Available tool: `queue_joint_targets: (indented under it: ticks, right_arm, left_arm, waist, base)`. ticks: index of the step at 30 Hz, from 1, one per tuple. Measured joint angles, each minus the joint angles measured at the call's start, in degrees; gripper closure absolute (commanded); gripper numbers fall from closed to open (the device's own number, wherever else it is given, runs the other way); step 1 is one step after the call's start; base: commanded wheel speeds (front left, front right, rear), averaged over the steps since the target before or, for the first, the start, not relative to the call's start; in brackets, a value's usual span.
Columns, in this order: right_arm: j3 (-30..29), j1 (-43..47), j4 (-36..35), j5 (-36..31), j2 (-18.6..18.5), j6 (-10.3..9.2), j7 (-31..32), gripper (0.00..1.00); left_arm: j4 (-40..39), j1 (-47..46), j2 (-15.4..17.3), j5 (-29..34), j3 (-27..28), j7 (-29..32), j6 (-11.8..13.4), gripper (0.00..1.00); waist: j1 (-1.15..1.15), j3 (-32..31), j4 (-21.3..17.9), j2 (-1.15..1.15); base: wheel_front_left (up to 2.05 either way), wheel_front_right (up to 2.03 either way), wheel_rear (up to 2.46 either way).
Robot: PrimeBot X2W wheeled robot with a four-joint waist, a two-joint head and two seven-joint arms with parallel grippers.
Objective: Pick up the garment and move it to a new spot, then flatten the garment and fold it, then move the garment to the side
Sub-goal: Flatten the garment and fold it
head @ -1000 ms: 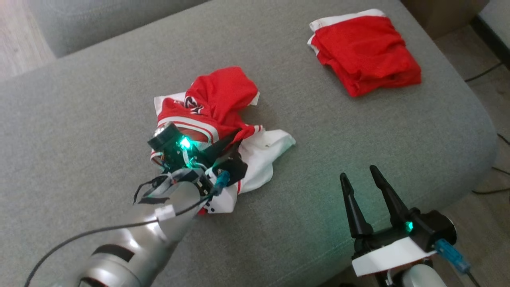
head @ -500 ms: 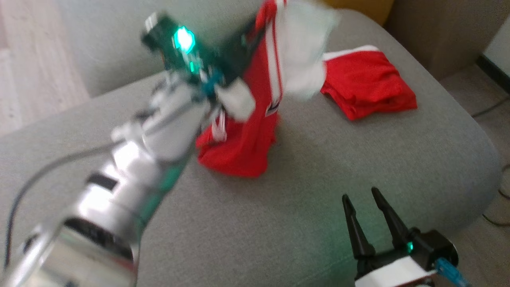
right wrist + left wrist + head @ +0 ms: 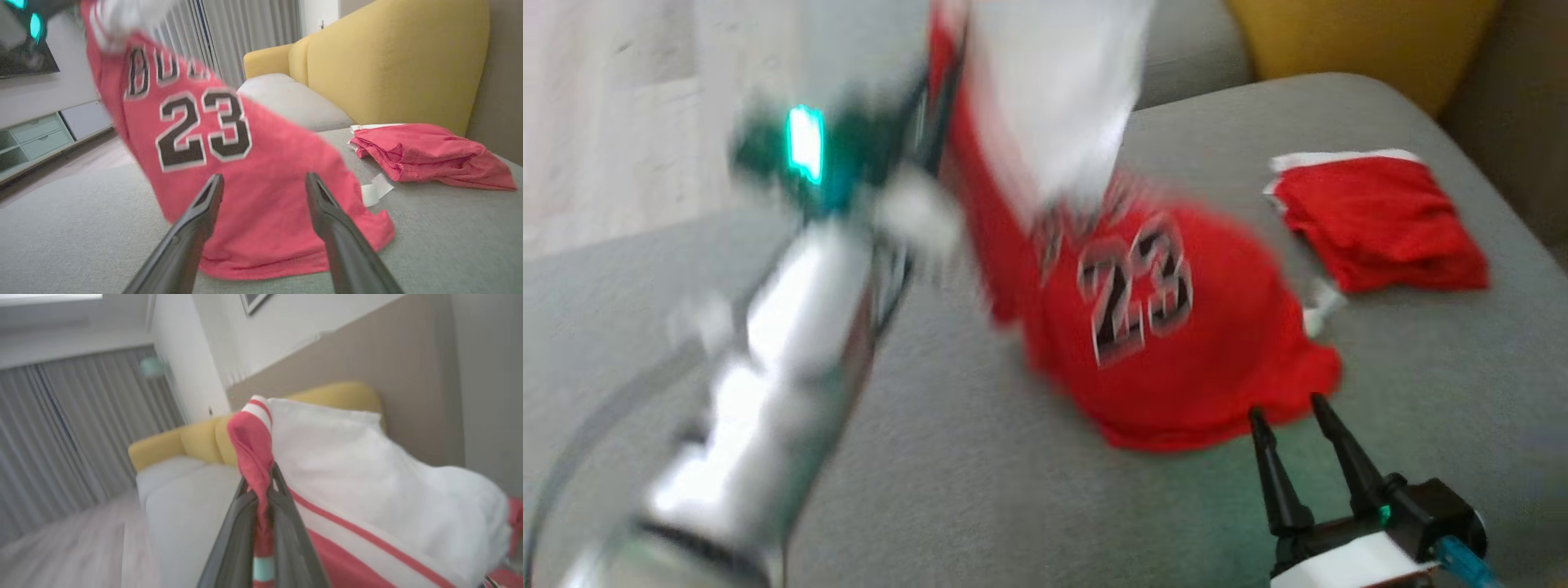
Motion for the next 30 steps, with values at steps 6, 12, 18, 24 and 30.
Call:
queue_joint_targets:
  ticks: [6, 12, 18, 24, 30]
  right_arm:
    - [-0.89, 0.02, -0.02, -0.18, 0.00, 0.00, -0.01, 0.00]
    - [-1.74, -0.01, 0.12, -0.03, 0.00, 0.00, 0.00, 0.00]
    - [-1.96, 0.00, 1.02, 0.19, 0.02, 0.00, 0.00, 0.00]
    - [-1.79, 0.00, 1.46, 0.62, 0.05, 0.00, 0.00, 0.00]
    - [-1.58, 0.01, 1.46, 0.73, 0.04, 0.00, 0.00, 0.00]
  left_arm:
    - [-1.78, 21.09, 3.78, -2.68, 3.32, 0.12, 3.80, 1.00]
    - [-12.46, 34.01, 5.82, -3.79, 9.32, 0.14, 6.77, 1.00]
    - [-19.85, 45.12, 5.93, -3.43, 12.12, 0.14, 8.51, 1.00]
    - [-24.32, 49.85, 5.92, -0.18, 13.12, 0.14, 9.56, 0.00]
    - [-31.10, 49.92, 6.65, 4.64, 14.84, 0.13, 12.76, 0.00]
  waist:
    - [0.00, 1.44, 4.81, 0.00]
    - [0.01, 3.17, 7.71, 0.00]
    - [0.00, 2.99, 9.64, 0.00]
    - [0.00, 2.46, 10.82, 0.00]
    - [0.00, 2.47, 10.79, 0.00]
  base:
    - [0.00, 0.00, 0.00]
    - [0.00, 0.00, 0.00]
    - [0.00, 0.00, 0.00]
    - [0.00, 0.00, 0.00]
    - [0.00, 0.00, 0.00]
